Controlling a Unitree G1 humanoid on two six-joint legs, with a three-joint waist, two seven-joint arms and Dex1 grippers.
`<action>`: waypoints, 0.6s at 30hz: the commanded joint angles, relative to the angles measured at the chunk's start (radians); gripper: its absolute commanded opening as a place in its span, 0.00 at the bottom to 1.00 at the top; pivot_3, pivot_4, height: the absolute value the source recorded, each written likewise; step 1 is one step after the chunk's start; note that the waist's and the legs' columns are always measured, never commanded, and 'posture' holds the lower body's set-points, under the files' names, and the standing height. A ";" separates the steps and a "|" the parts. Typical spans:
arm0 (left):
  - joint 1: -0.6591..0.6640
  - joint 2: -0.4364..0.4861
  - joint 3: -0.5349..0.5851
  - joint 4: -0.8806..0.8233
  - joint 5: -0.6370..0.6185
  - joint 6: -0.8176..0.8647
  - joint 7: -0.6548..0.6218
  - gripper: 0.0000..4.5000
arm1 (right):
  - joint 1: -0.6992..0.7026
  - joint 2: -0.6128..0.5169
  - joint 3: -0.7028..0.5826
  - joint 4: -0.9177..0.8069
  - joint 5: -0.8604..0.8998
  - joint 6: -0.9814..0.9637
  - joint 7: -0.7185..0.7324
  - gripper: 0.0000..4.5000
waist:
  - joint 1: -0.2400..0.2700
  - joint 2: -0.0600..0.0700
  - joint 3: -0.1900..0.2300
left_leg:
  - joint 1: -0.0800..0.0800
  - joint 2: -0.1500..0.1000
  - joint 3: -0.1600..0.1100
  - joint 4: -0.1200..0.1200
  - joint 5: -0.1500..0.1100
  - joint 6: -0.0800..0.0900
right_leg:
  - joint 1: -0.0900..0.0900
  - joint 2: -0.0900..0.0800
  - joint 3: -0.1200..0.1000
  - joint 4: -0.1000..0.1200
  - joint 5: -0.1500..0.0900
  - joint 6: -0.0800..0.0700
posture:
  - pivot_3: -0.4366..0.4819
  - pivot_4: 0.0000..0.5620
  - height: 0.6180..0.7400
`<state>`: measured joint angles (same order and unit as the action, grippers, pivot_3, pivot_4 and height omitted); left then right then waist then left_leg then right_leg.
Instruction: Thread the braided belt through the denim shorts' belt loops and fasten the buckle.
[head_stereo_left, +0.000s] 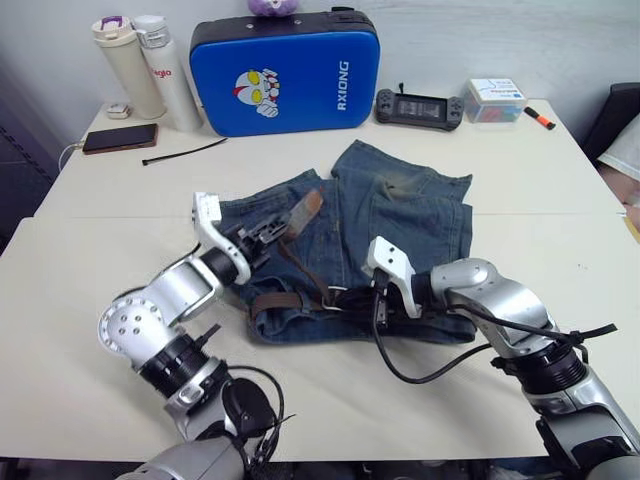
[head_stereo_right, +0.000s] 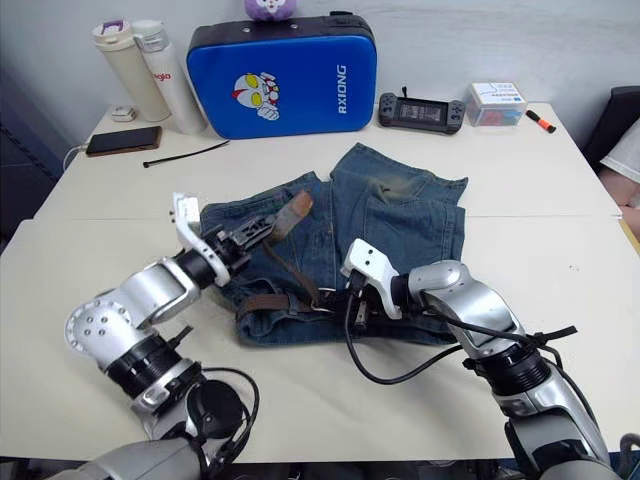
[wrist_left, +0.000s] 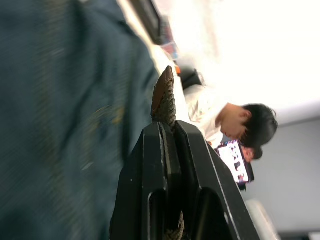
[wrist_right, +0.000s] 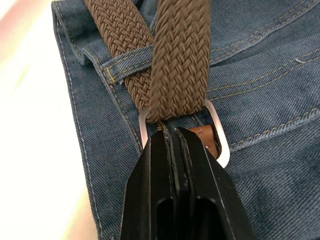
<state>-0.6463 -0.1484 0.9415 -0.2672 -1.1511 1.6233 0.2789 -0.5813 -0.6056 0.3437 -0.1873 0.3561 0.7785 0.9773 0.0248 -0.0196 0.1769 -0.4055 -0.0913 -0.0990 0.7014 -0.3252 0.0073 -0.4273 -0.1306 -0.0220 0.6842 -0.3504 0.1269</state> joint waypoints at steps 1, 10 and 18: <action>0.039 -0.018 0.000 -0.029 -0.130 -0.014 0.047 0.00 | -0.008 -0.018 -0.058 -0.032 0.058 0.055 0.028 0.00 | 0.003 0.000 0.000 | 0.000 0.000 0.000 0.000 0.000 0.000 | 0.000 0.000 0.000 0.000 0.000 0.000 | 0.48 0.27 0.48; 0.149 0.074 -0.165 0.010 -0.386 -0.176 0.191 0.00 | -0.075 -0.127 -0.165 -0.068 0.124 0.123 0.077 0.00 | -0.001 -0.001 0.000 | -0.001 0.000 -0.001 0.000 0.000 0.000 | 0.000 0.000 0.002 -0.001 0.000 0.000 | 0.48 0.27 0.48; 0.248 0.245 -0.385 0.023 -0.598 -0.399 0.279 0.00 | -0.062 -0.095 -0.094 -0.030 0.086 0.094 0.059 0.00 | -0.001 -0.001 0.000 | -0.001 0.000 -0.001 0.000 0.000 0.000 | -0.001 0.000 0.007 -0.001 0.000 0.000 | 0.48 0.27 0.48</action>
<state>-0.4111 0.0691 0.5946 -0.2223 -1.6826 1.2717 0.5556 -0.6419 -0.7016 0.2429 -0.2065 0.4499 0.8924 1.0351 0.0240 -0.0204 0.1774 -0.4066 -0.0911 -0.0996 0.7013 -0.3256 0.0069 -0.4282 -0.1308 -0.0147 0.6835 -0.3504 0.1268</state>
